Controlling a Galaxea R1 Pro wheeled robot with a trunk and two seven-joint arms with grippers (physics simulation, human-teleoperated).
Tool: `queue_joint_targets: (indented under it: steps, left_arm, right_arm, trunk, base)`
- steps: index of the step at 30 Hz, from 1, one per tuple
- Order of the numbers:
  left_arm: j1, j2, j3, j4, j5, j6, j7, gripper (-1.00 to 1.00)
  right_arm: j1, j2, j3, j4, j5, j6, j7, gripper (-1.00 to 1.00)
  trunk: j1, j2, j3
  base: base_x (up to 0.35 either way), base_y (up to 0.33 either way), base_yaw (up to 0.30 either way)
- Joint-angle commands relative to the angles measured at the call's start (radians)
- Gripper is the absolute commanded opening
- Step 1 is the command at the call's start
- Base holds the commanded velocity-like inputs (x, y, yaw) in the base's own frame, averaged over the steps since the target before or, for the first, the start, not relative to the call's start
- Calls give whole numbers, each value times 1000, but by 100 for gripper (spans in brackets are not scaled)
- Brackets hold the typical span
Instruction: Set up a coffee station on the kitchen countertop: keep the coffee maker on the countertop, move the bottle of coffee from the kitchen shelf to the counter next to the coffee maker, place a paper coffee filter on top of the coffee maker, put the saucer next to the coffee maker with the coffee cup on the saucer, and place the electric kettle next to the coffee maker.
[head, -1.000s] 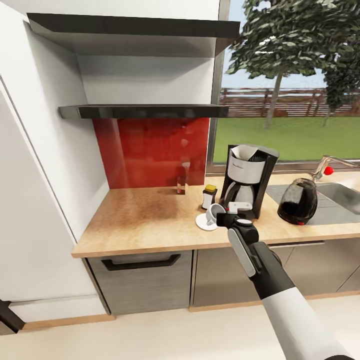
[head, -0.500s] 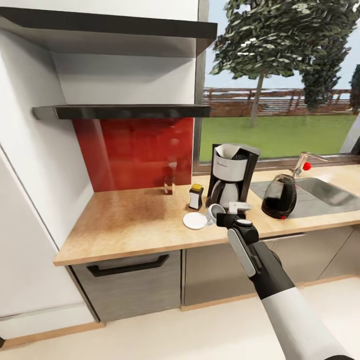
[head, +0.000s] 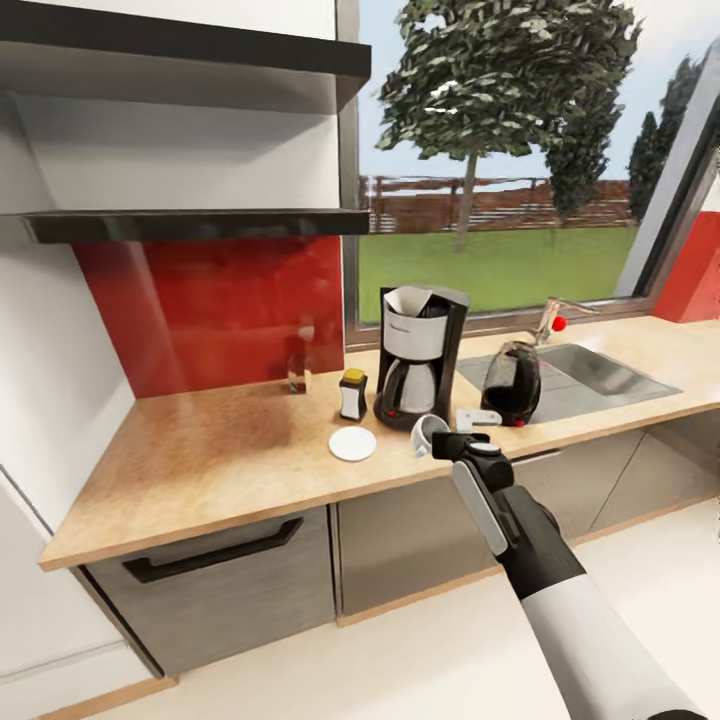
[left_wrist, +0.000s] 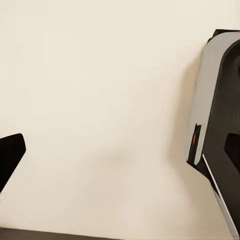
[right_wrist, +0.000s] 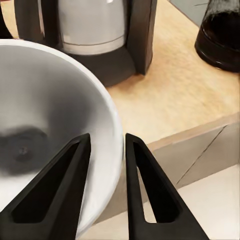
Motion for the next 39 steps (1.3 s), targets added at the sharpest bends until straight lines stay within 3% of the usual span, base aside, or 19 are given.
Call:
queue_joint_targets:
  steps: [1,3,6,7,8,14,17,19,23,27,39]
  left_arm:
    - [-1,1,6,3,-11,-4,5,100]
    - [-3,2,6,6,-11,2,5,100]
    - [-3,-1,5,7,-11,24,6,100]
    - [-4,-5,5,7,-11,55,9,100]
    - [-4,-7,5,7,-11,61,10,100]
    - [-4,-8,2,9,-14,65,7,100]
    - [-3,-8,0,10,-16,66,6,100]
    - [-2,-8,0,10,-17,66,6,100]
    - [-2,-8,-2,10,-17,67,5,100]
    - [-2,-6,-2,10,-17,66,5,100]
    - [-1,-9,-5,11,-18,66,4,100]
  right_arm:
    - [-1,0,2,3,-11,2,-8,-100]
    - [-1,13,18,10,-10,45,-9,-100]
    - [-1,35,71,9,-9,112,-9,-100]
    - [-1,43,113,9,-9,139,-9,-100]
    - [-1,44,119,10,-9,142,-9,-100]
    - [-1,49,127,9,-4,153,-10,-100]
    - [-2,71,142,7,-1,261,-19,-100]
    - [-1,98,145,7,1,305,-57,-100]
    - [-1,132,149,5,25,331,-203,-100]
    - [-1,138,151,-1,34,334,-243,-100]
    - [-1,139,151,-3,36,335,-250,-100]
  trunk:
    - [1,-2,-2]
    - [1,-2,-2]
    - [1,-2,-2]
    - [1,-2,-2]
    - [1,-2,-2]
    - [1,-2,-2]
    - [1,-2,-2]
    - [1,-2,-2]
    - [1,-2,-2]
    - [1,-2,-2]
    - [1,-2,-8]
  base:
    - [181,0,-52]
    - [278,55,-11]
    - [303,104,-4]
    - [205,236,0]
    - [121,286,0]
    - [91,197,0]
    - [26,40,0]
    - [6,10,0]
    - [2,3,0]
    - [0,0,0]
    - [27,0,79]
